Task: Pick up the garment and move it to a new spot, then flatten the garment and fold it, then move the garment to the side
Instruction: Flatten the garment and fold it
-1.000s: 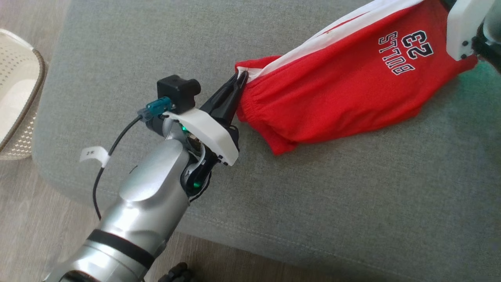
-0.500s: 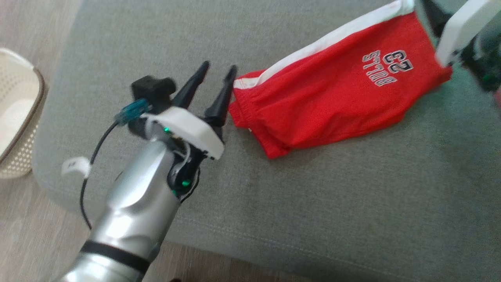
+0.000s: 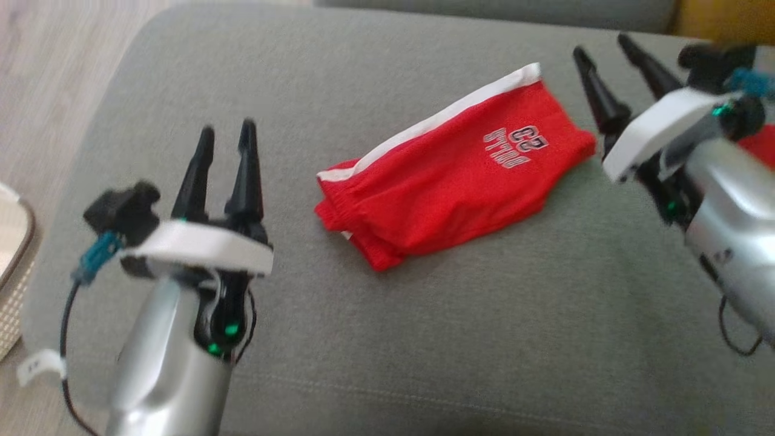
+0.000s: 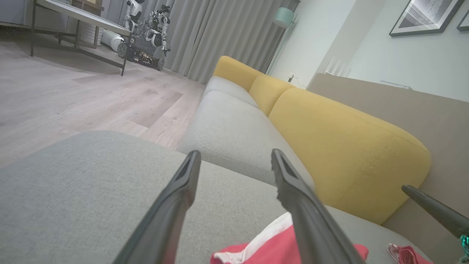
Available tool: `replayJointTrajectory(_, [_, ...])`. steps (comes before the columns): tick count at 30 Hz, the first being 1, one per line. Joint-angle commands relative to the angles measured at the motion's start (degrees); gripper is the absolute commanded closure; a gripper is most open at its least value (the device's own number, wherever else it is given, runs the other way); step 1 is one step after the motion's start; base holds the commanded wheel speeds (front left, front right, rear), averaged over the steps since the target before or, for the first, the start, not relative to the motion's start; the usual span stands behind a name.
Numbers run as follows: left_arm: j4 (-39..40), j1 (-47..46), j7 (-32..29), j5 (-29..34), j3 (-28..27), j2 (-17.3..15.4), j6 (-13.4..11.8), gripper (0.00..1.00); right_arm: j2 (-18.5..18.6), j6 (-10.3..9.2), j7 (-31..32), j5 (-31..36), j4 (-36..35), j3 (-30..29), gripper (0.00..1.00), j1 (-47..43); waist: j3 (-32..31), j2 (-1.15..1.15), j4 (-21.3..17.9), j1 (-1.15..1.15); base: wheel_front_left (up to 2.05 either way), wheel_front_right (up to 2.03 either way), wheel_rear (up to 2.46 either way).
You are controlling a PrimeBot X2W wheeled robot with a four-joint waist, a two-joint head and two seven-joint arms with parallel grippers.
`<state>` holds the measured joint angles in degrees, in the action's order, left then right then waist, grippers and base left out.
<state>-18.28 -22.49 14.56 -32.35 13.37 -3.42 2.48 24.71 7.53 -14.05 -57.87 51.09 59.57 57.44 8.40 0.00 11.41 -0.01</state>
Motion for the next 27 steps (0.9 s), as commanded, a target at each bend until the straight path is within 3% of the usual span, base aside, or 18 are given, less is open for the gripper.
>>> replayJointTrajectory(1, [2.48,-0.31,0.43,0.79,-2.39,-0.60,-0.24,0.00,-0.13,-0.04,-0.80,1.01,-1.28,-1.13,0.00,-1.23,-2.59,0.00,-2.45,0.01,0.00,0.00,0.00])
replayJointTrajectory(7, [6.29,5.74,0.43,3.43,-4.20,-0.07,-0.32,0.00,0.65,-0.04,-0.93,12.26,-9.55,-15.27,0.00,-10.32,-4.99,0.00,-4.70,0.01,0.00,0.00,0.00])
replayJointTrajectory(8, [6.99,7.58,0.43,4.07,-4.61,0.07,-0.23,0.00,0.11,-0.04,-0.93,17.13,-12.75,-20.55,0.00,-15.36,-5.80,0.00,-5.38,0.01,0.00,0.00,0.00])
replayJointTrajectory(17, [11.20,14.50,0.43,11.60,-5.88,0.41,0.05,0.00,-6.65,-0.04,-0.94,37.14,-27.11,-42.56,0.00,-36.37,-7.07,0.00,-7.26,0.01,0.00,0.00,0.00])
replayJointTrajectory(22, [12.55,17.89,0.43,14.95,-5.54,0.51,0.26,0.00,-11.41,-0.04,-0.95,44.53,-32.98,-48.46,0.00,-43.96,-6.92,0.00,-8.30,0.01,0.00,0.00,0.00])
replayJointTrajectory(27, [13.49,19.26,0.43,13.47,-5.23,0.53,-0.86,0.00,-13.57,-0.04,-0.91,47.59,-35.46,-50.28,0.00,-46.50,-6.39,0.00,-8.62,0.01,0.00,0.00,0.00])
